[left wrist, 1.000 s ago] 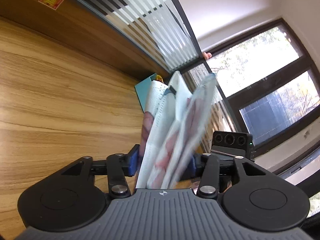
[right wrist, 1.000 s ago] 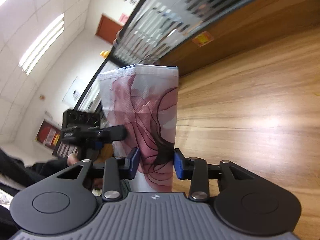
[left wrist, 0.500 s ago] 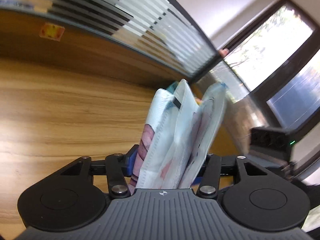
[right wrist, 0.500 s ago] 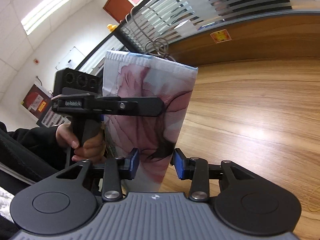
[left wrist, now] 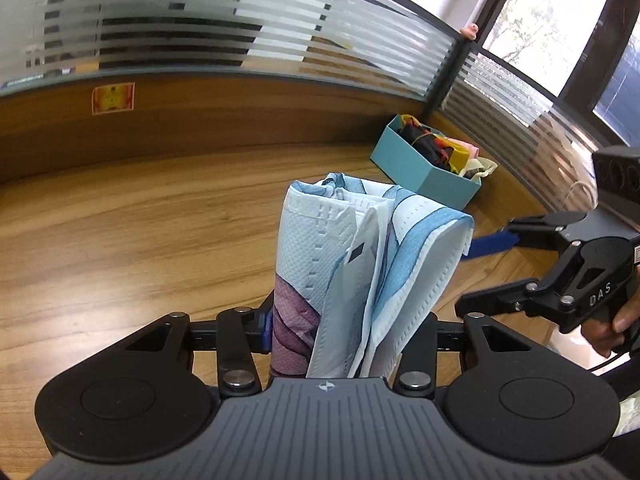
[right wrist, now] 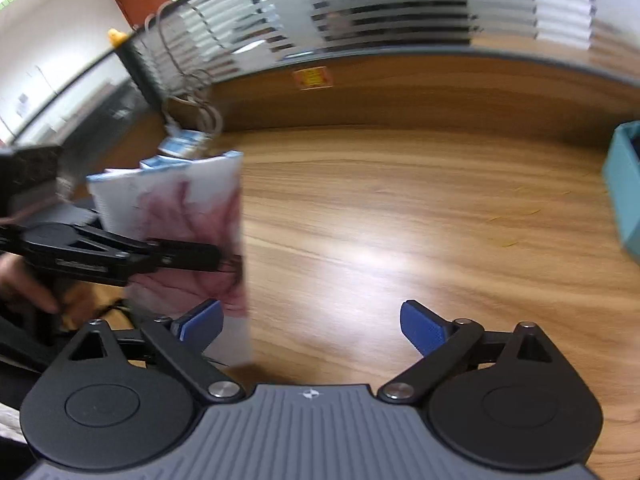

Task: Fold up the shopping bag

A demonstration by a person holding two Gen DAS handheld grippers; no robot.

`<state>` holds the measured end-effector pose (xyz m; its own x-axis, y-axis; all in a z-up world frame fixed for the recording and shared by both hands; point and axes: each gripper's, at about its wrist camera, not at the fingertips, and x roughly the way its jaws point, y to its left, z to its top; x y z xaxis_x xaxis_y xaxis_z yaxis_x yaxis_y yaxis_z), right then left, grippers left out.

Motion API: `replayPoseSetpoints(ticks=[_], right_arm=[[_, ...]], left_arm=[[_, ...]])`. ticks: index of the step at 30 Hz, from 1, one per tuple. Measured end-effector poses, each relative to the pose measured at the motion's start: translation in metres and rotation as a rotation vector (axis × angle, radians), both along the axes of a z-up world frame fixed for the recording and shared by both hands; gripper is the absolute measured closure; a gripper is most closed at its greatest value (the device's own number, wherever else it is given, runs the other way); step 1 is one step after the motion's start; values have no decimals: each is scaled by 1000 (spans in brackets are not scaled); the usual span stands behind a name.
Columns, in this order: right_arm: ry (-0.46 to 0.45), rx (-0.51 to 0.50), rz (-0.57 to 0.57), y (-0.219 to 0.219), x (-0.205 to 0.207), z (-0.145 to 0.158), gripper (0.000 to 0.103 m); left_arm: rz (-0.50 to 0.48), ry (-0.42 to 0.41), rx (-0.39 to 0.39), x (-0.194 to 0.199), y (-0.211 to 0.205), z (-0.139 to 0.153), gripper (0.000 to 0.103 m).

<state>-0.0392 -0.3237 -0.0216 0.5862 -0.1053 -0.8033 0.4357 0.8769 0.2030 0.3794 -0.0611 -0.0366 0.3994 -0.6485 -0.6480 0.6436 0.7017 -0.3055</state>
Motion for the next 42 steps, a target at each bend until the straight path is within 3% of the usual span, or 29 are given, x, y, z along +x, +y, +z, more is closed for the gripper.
replayPoseSetpoints(ticks=[5,18,23,28,38,42], right_arm=[[-12,-177,-75,4,-5,11,1],[98,-308,-347,-14,-19,13,1],[134,-303,-289,-18,-25,3,1],[95,-237,-282,-24,-32,2,1],[110,-259,-240,-16,-24,3,1],[100,-252,-202,-12,-20,5,12]], left_arm=[[3,-3,15,-7,-2,3,56],[28,-39,15,-19,-5,10,49],[36,-57,1,-22,-4,13,44],[51,-37,-10,-20,-3,14,34],[30,2,7,-17,-8,9,31],[27,-4,8,-17,-8,8,31]])
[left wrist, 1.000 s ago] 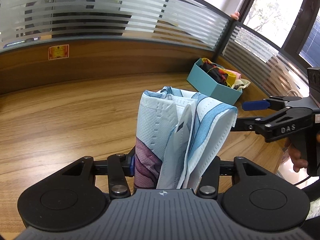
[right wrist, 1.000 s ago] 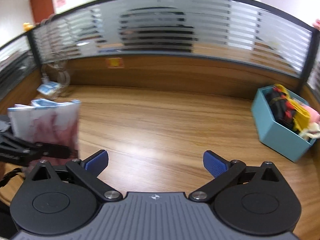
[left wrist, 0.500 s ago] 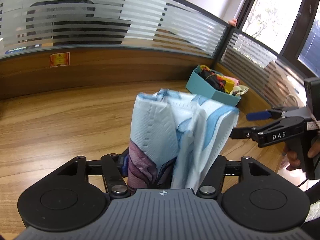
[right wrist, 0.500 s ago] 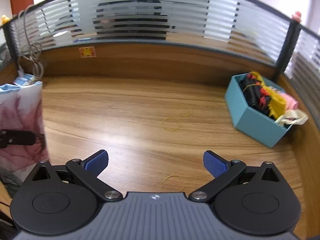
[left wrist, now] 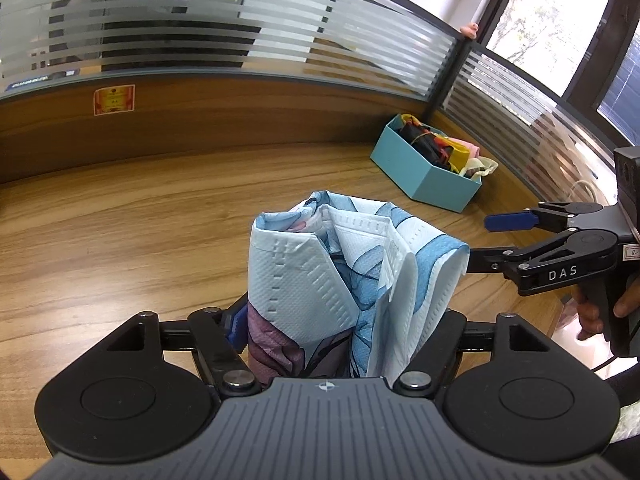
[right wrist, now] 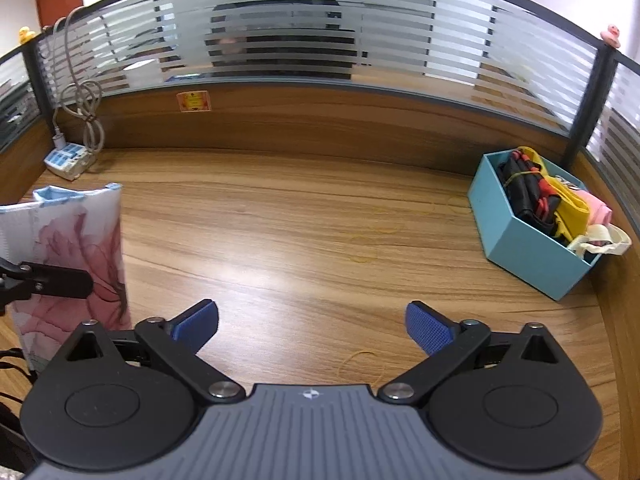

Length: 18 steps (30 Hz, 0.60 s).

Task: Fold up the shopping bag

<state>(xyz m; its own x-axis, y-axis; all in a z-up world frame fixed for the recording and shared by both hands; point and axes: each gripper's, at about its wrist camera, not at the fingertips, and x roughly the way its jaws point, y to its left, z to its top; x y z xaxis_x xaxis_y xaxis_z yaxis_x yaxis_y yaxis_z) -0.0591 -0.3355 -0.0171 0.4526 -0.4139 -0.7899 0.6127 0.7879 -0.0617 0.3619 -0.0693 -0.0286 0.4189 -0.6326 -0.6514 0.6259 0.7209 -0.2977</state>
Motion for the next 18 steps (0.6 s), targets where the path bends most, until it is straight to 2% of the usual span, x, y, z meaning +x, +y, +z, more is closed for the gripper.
replayPoseSetpoints(ticks=[1,3,8,13,16,18], right_arm=[[3,-1,9,1,1,0,19],[7,11,20,2,4,0,23],[4,49,18,-1,8,1,31],[16,84,19,-3,12,1,37],[14,91,18,-3,12,1,37],[16,95,22,-3,12,1,37]], left_arm=[[-1,0,-2,0,0,0,32],[1,-4,-3,0,1,0,33],[-5,-17,18,0,-1,1,35],[-12,6,37,2,-4,0,35],[-20,28,43,5,-5,-2,42],[-23,27,42,5,-5,-1,58]])
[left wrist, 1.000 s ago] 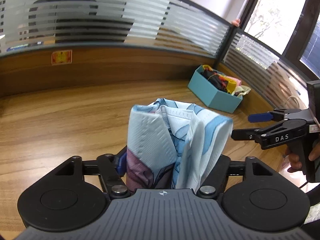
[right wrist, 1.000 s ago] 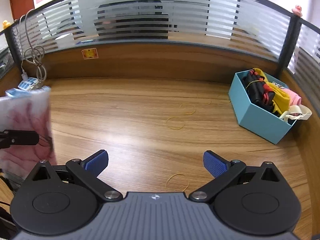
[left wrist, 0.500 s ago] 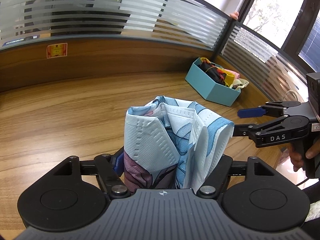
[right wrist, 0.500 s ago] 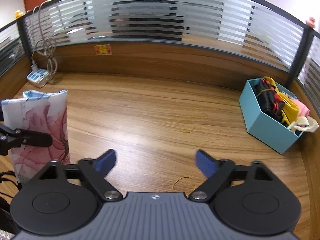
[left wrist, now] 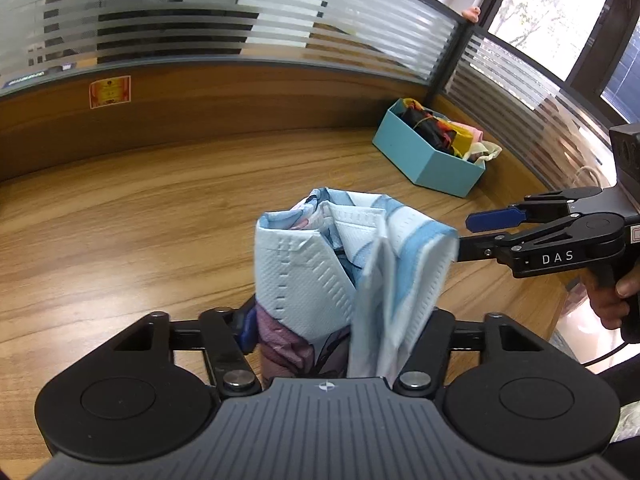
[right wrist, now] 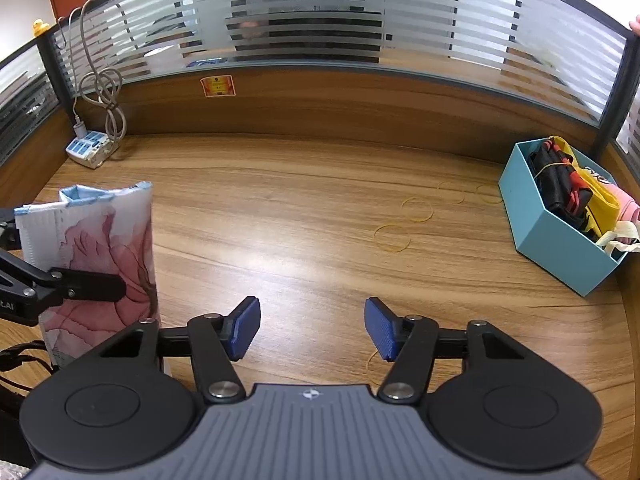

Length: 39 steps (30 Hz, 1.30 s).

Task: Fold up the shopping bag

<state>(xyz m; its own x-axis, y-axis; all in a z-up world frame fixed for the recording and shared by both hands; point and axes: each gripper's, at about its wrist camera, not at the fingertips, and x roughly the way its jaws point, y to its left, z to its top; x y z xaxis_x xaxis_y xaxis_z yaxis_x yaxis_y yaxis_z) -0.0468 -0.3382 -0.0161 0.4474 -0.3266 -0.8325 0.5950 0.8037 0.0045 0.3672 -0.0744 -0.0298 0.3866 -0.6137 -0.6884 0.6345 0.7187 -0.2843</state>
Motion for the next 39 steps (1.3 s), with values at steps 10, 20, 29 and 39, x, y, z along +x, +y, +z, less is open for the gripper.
replayPoseSetpoints(ticks=[10,20,29,39], right_arm=[[12,-1,-16,-9,-4,-3,37],[105,42,-107,-38,-26,-34,53],[144,50,-157,-72,-34,-56,55],[174,56,-150,-103,-23,-71,55]], left_arm=[[-44,-58,-16,-5,-5,0,67],[-48,-17,-52,6,-6,-4,64],[15,91,-1,28,-12,-13,56],[-26,21,80,26,-30,-15,45]])
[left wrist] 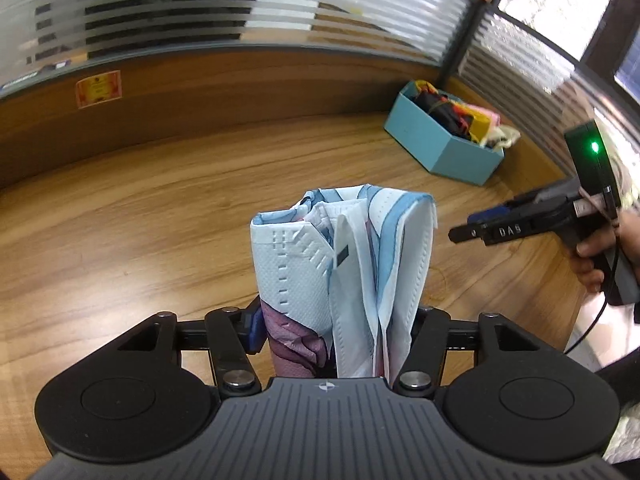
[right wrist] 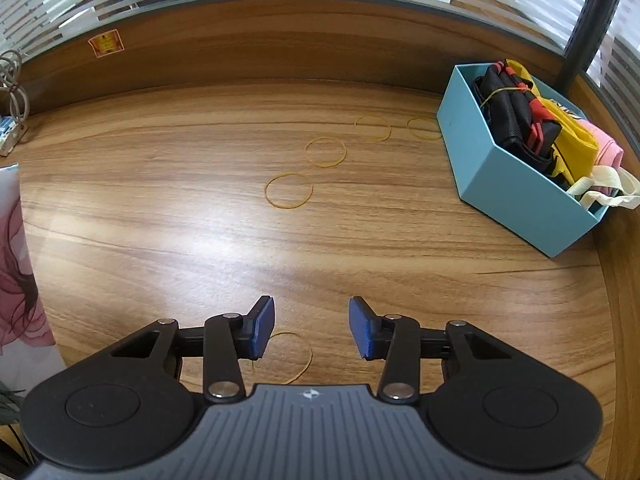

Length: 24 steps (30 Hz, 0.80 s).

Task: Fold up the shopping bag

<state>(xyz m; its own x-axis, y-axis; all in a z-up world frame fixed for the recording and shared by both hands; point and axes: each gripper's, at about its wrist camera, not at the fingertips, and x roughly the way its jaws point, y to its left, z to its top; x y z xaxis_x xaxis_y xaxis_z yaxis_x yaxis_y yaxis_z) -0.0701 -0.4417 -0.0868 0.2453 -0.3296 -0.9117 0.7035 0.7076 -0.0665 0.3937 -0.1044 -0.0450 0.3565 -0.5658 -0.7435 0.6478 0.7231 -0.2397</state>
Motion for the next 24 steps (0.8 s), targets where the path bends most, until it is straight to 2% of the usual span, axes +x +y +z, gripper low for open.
replayPoseSetpoints(ticks=[12,18,22,24], right_arm=[[25,25,0,0,2,-10,55],[38,39,6,3,0,-15,55],[39,44,1,5,-2,-17,55],[37,45,1,7,-2,-18,55]], left_arm=[[-20,19,-43,3,0,-7,47],[48,2,-74,1,6,-6,47],[67,16,-76,4,7,-8,50],[55,27,-57,4,5,-9,55]])
